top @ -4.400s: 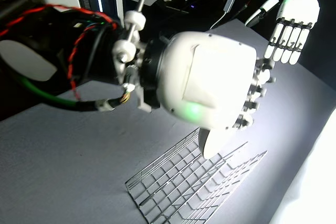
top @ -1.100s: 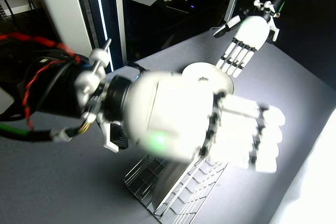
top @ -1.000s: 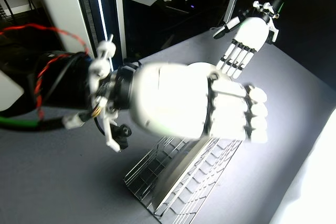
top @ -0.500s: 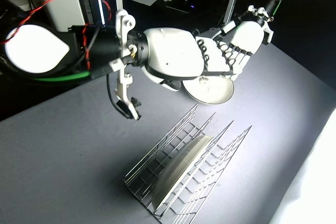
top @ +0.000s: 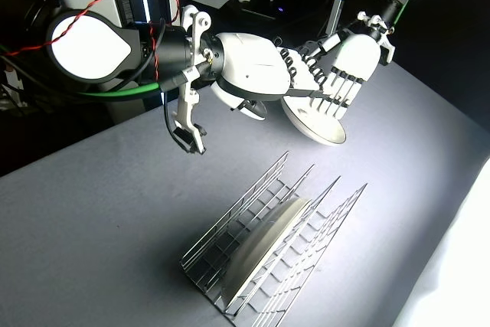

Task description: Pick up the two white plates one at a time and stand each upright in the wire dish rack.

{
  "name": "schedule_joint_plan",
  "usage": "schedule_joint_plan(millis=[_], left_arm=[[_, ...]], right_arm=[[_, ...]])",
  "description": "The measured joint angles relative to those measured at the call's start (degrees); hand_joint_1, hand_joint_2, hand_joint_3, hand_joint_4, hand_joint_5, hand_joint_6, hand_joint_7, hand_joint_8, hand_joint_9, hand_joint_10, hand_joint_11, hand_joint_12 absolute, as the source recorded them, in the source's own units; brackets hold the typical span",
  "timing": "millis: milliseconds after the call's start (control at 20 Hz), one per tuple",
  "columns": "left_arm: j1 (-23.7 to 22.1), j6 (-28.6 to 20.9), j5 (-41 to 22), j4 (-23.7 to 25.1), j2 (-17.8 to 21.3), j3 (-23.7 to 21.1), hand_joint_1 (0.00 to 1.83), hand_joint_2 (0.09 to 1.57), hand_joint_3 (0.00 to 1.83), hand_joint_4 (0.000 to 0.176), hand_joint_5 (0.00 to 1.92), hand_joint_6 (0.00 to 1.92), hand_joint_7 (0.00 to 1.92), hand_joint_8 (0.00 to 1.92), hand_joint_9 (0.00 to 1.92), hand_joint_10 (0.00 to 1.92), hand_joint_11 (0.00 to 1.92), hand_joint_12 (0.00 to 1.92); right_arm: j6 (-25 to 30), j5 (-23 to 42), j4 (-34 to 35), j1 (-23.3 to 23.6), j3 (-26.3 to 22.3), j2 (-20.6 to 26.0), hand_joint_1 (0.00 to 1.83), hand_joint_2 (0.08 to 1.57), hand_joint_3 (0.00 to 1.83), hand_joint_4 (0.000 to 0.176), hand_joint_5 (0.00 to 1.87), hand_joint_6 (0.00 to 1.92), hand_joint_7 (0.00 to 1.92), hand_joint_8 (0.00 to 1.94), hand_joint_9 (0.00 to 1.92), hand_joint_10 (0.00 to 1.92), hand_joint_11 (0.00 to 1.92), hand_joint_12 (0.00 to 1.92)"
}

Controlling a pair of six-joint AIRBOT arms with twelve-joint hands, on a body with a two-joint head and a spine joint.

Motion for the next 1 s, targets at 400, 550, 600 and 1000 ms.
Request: schedule_joint_plan(millis=[400,550,600,1000], left_arm=[[0.2,0.0,0.0,-0.1,0.0,0.0,0.0,1.09,0.0,0.0,0.0,0.0,0.0,0.0,0.0,0.0,0.0,0.0],[0.2,0.0,0.0,-0.2,0.0,0.0,0.0,1.09,0.0,0.0,0.0,0.0,0.0,0.0,0.0,0.0,0.0,0.0],[0.2,0.0,0.0,-0.1,0.0,0.0,0.0,1.09,0.0,0.0,0.0,0.0,0.0,0.0,0.0,0.0,0.0,0.0],[0.2,0.0,-0.2,-0.2,-0.1,0.2,0.0,1.08,0.0,0.0,0.0,0.0,0.0,0.0,0.0,0.0,0.0,0.0]], right_arm=[[0.0,-7.6,-0.3,-0.5,0.0,-6.8,1.73,1.16,0.01,0.0,0.0,0.0,0.0,0.0,0.0,0.0,0.0,0.0],[-0.1,-9.6,0.0,-1.2,0.3,-9.4,1.74,1.18,0.01,0.0,0.0,0.0,0.0,0.0,0.0,0.0,0.0,0.0],[0.0,-10.2,0.0,-1.5,0.5,-10.1,1.73,1.18,0.01,0.0,0.0,0.0,0.0,0.0,0.0,0.0,0.0,0.0],[-0.3,-12.9,0.0,-2.9,6.3,-15.2,1.73,1.2,0.01,0.0,0.0,0.0,0.0,0.0,0.0,0.0,0.0,0.0]])
